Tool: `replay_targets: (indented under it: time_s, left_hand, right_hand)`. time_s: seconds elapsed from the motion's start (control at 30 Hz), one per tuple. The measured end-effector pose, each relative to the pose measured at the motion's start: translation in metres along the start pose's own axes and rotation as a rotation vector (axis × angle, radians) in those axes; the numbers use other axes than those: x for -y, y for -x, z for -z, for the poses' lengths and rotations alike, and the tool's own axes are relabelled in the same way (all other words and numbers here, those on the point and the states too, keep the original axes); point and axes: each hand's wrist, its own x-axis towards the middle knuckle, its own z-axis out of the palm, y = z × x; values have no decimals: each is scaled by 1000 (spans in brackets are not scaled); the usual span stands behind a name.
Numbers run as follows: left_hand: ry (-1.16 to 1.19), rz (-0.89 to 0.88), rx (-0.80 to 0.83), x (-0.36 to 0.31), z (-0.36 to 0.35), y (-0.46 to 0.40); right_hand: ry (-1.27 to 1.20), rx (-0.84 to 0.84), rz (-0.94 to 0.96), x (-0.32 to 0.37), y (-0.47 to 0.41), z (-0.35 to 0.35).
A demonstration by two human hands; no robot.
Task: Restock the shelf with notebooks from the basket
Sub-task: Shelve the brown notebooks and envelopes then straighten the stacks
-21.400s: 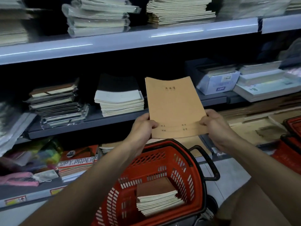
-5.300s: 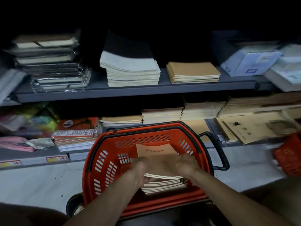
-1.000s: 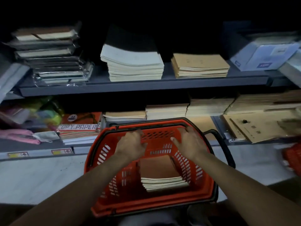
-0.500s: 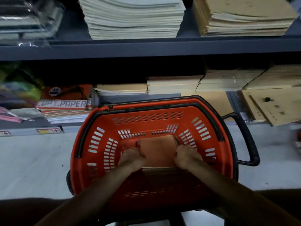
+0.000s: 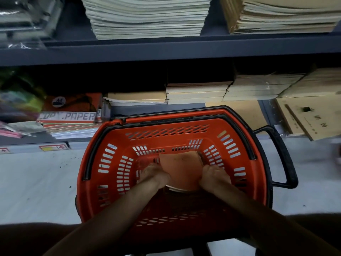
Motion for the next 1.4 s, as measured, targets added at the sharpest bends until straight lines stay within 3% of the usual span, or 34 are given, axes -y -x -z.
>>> replay_targets:
  time_s: [0.23, 0.37, 0.5, 0.73, 0.83, 0.97, 1.07, 1.2, 1.4]
  left_hand:
    - [414, 131, 417, -14, 10, 26]
    - [608, 175, 446, -16, 10, 35]
    - [641, 173, 524, -17, 11, 59]
    - [748, 18, 640, -12, 27, 109]
    - [778, -56, 590, -9, 40, 130]
    - [832, -137, 467, -1, 52, 150]
    - [866, -203, 360, 4, 56, 162]
    - [822, -293, 177, 8, 57, 184]
    - [825, -474, 10, 8, 63, 232]
  right_hand:
    - [-93, 11, -24, -9, 10, 8]
    - [-135, 19, -49, -9, 25, 16]
    - [-173, 25, -56, -15, 42, 25]
    - [-330, 73, -66, -23, 77, 41]
    - [-487, 117, -64, -24, 90, 48]
    - [-971, 279, -150, -28, 109, 54]
    - [-1148, 301, -119, -32, 124, 58]
    - [-1274, 82, -60, -28, 146, 61]
    - [-1168, -265, 47, -20, 188, 76]
